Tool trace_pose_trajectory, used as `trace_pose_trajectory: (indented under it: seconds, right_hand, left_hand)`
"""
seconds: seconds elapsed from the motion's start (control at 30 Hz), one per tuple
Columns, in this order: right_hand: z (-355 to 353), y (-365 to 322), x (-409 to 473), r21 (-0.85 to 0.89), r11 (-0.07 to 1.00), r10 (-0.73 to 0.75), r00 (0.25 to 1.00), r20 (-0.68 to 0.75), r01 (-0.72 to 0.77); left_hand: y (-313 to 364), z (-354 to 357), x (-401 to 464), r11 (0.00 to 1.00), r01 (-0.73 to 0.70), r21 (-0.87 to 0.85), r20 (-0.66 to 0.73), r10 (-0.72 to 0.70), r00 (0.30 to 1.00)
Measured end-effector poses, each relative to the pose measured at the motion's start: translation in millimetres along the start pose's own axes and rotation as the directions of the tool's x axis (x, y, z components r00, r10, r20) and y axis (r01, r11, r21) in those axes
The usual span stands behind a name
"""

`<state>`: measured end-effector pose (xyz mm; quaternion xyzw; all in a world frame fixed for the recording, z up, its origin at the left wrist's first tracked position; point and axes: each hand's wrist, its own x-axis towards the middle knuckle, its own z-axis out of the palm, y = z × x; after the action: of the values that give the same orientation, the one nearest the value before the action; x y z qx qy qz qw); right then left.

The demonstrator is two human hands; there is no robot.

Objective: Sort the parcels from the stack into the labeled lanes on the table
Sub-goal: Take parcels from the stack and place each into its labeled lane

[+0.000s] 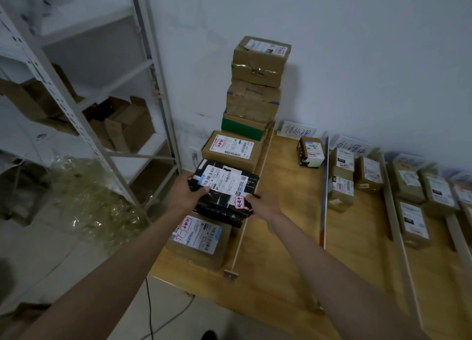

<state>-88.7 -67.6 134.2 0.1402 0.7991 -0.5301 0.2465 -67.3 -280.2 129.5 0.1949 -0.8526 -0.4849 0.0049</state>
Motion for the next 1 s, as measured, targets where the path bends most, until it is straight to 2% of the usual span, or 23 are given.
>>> trace_pose_trajectory:
  seconds: [0.27,0.4,0.57,0.67,0.73,0.9,1.0]
  right_hand:
    - [-37.4,-17.5,-32.4,0.217,0.974,-0.079,0.996,0.049,0.067]
    - [-53.5,-24.9,-40.1,0.238,0.97,-0.085,0.991,0.104,0.059]
    - [-79.3,-23.3,-49.2,0.113,0.991,-0.087,0.979,0.185,0.067]
    - [-89.4,-19.9,-59.8,-0.072,0.994,-0.062,0.967,0.248,0.082]
    - [-95.7,-16.4,-66.6,-0.168,0.983,-0.031,0.971,0.239,0.073]
    - [-115.7,1.2,-84.3,-0.129,0.99,-0.037,0.988,0.149,0.056]
    - [-129.1,16.7,-94.3,-0.088,0.995,-0.047,0.996,0.074,0.054]
  left_hand:
    - [35.8,-21.3,-8.3,0.992,-0.126,0.031,0.017,0.125,0.992]
    - [57.6,-31.7,-12.6,0.982,-0.181,0.059,0.036,0.179,0.983]
    - [80.7,-39.6,-21.5,0.95,-0.274,0.146,0.174,0.248,0.953]
    - [91.4,-39.0,-23.3,0.932,-0.326,0.16,0.254,0.28,0.926]
    - [98.3,-35.2,-21.7,0.915,-0.367,0.168,0.311,0.304,0.9]
    - [115.0,-8.0,-20.1,0.87,-0.456,0.186,0.43,0.345,0.834]
    - [121.1,17.3,-27.8,0.827,-0.518,0.217,0.434,0.394,0.81]
